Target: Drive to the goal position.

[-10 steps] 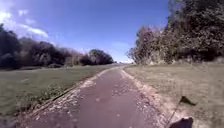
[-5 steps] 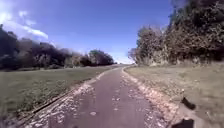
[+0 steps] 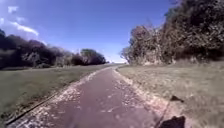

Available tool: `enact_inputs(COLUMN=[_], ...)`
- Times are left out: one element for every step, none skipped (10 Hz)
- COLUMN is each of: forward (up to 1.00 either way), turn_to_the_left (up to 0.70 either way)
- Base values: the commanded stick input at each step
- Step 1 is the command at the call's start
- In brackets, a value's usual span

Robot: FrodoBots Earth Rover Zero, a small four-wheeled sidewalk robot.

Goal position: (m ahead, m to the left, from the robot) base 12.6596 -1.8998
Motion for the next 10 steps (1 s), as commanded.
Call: enact_inputs(forward=[1.0, 1.0, 1.0, 1.0, 1.0, 1.0, 1.0, 1.0, 1.0, 1.0], turn_to_the_left=[0.0, 0.0, 0.0, 0.0, 0.0, 0.0, 0.0, 0.0, 0.0, 0.0])
